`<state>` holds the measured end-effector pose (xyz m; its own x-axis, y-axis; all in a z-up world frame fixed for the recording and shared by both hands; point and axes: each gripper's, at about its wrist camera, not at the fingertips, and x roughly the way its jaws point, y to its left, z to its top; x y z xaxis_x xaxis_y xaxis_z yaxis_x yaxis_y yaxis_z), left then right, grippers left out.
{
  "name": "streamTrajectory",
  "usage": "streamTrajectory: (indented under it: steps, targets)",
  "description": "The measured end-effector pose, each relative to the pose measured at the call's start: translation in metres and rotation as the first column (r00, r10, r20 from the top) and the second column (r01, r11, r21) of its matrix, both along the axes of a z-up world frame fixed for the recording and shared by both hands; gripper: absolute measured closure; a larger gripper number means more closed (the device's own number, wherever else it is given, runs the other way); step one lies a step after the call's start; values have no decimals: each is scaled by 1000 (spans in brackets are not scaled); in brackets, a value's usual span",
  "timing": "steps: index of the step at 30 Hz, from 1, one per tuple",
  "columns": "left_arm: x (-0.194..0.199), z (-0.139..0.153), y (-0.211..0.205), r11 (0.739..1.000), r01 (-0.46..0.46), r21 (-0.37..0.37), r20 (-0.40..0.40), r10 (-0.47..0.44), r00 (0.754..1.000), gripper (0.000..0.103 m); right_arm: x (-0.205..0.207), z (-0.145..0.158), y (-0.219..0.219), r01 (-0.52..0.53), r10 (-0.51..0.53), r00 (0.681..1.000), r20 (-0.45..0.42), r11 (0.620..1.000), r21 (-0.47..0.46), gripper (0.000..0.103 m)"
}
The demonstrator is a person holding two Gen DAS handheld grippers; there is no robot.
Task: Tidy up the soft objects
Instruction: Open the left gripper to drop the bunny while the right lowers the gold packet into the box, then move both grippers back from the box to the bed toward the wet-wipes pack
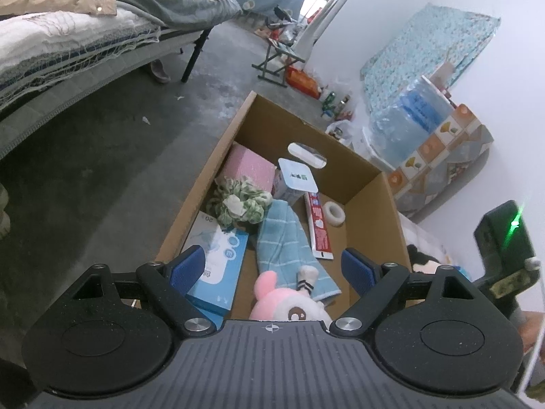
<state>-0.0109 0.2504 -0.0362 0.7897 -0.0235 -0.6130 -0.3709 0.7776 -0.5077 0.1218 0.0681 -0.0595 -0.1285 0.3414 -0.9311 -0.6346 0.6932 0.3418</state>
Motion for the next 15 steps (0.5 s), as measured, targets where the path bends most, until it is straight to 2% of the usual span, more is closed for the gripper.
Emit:
streamTrajectory:
  steps: [4,5,6,11,15]
  targets:
    - [-1,-1,0,1000,0,-3,-3,0,1000,15,7,-29,3,44,-45,995,-84,999,-14,66]
    - [-1,-1,1,1000,-1,-5,-5,1,1000,15,7,-28,4,54,-54,995,-86,999,-6,60]
    - [-1,-1,1,1000,-1,-6,-6,1,1000,15,8,-25,4,62,-62,995,-81,998,-2,59]
    - [-1,-2,2,1000,0,-6,-2,0,1000,15,13,-4,-2,108,-106,992,-63,994,32,55]
    - [-1,-1,1,1000,0,-1,-6,0,1000,15,14,-3,-7,124,-120,991,-60,990,62,54]
